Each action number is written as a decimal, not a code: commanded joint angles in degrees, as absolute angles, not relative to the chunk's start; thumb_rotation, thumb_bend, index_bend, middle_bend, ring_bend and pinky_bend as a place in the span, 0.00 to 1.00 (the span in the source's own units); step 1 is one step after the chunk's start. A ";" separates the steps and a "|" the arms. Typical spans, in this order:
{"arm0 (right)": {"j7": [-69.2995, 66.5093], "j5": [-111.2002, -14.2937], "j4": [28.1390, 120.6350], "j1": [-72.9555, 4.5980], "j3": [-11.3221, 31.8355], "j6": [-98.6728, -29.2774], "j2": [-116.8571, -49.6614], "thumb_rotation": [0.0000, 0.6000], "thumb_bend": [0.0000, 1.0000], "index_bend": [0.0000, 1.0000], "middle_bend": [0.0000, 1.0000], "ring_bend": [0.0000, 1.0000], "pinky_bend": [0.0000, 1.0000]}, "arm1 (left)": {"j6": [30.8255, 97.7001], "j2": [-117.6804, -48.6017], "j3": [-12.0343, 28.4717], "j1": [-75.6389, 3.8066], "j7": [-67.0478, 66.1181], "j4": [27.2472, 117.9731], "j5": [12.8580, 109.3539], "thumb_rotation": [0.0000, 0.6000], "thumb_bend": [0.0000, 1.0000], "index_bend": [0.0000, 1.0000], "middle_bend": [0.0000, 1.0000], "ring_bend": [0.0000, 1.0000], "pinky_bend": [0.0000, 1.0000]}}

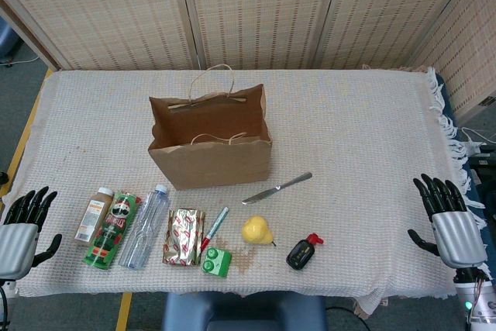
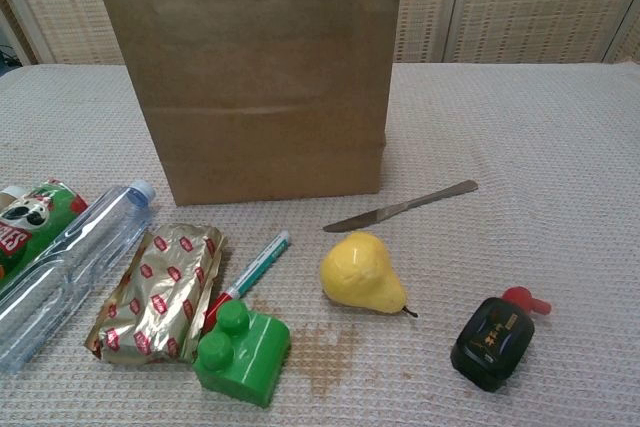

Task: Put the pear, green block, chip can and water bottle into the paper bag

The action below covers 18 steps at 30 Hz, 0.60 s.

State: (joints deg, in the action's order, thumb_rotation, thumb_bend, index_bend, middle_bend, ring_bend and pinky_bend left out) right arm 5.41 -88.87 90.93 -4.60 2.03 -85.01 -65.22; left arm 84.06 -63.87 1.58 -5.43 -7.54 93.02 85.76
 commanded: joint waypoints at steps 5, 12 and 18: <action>5.66 -87.98 91.48 -4.47 1.76 -84.20 -64.38 1.00 0.10 0.00 0.00 0.00 0.04 | 83.13 -63.59 1.57 -5.86 -8.05 94.04 85.28 1.00 0.36 0.00 0.00 0.00 0.08; 4.85 -90.27 94.56 -5.59 -0.89 -80.15 -62.15 1.00 0.10 0.22 0.17 0.11 0.15 | 82.08 -63.73 1.12 -6.24 -8.33 94.23 85.42 1.00 0.36 0.00 0.00 0.00 0.08; 6.02 -94.04 98.52 -9.13 -4.39 -72.09 -60.46 1.00 0.10 0.27 0.23 0.17 0.26 | 81.61 -63.32 0.79 -6.34 -7.65 94.64 85.58 1.00 0.36 0.00 0.00 0.00 0.09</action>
State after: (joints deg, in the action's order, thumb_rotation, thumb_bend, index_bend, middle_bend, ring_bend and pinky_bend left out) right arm 5.54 -92.44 96.52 -7.42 -2.89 -75.00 -61.21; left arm 81.63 -63.35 0.82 -6.34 -7.68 94.62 85.55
